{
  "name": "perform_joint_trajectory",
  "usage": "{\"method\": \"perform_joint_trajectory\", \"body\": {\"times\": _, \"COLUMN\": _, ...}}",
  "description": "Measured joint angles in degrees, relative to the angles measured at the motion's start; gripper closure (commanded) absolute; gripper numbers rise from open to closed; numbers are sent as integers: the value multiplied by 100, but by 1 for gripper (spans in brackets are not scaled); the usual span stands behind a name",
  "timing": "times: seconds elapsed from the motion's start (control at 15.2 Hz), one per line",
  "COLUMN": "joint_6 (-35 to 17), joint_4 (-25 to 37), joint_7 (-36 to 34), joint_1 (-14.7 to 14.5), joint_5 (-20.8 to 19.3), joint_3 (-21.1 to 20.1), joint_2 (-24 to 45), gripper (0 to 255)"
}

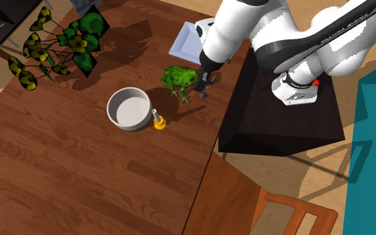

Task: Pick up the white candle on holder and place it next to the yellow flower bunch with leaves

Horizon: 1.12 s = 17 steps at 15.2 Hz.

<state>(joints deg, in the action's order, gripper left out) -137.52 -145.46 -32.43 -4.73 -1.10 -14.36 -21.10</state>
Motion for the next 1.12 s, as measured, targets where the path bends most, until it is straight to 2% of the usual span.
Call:
{"method": "perform_joint_trajectory", "body": {"times": 0.26, "joint_6": -737, "joint_4": 316, "joint_7": -735, "joint_1": 156, "joint_5": -491, "joint_3": -442, "joint_2": 841, "gripper": 0}}
{"method": "perform_joint_trajectory", "body": {"times": 0.4, "joint_6": -1035, "joint_4": 555, "joint_7": -1187, "joint_1": 262, "joint_5": -902, "joint_3": -633, "joint_2": 1301, "gripper": 0}}
{"method": "perform_joint_trajectory", "body": {"times": 0.59, "joint_6": -1387, "joint_4": 942, "joint_7": -2034, "joint_1": 351, "joint_5": -1735, "joint_3": -848, "joint_2": 1991, "gripper": 0}}
{"method": "perform_joint_trajectory", "body": {"times": 0.79, "joint_6": -1521, "joint_4": 1479, "joint_7": -2872, "joint_1": 273, "joint_5": -2639, "joint_3": -861, "joint_2": 2664, "gripper": 0}}
{"method": "perform_joint_trajectory", "body": {"times": 0.92, "joint_6": -1542, "joint_4": 1914, "joint_7": -3417, "joint_1": 99, "joint_5": -3228, "joint_3": -773, "joint_2": 3148, "gripper": 0}}
{"method": "perform_joint_trajectory", "body": {"times": 1.12, "joint_6": -1665, "joint_4": 2096, "joint_7": -3763, "joint_1": -19, "joint_5": -3649, "joint_3": -629, "joint_2": 3474, "gripper": 0}}
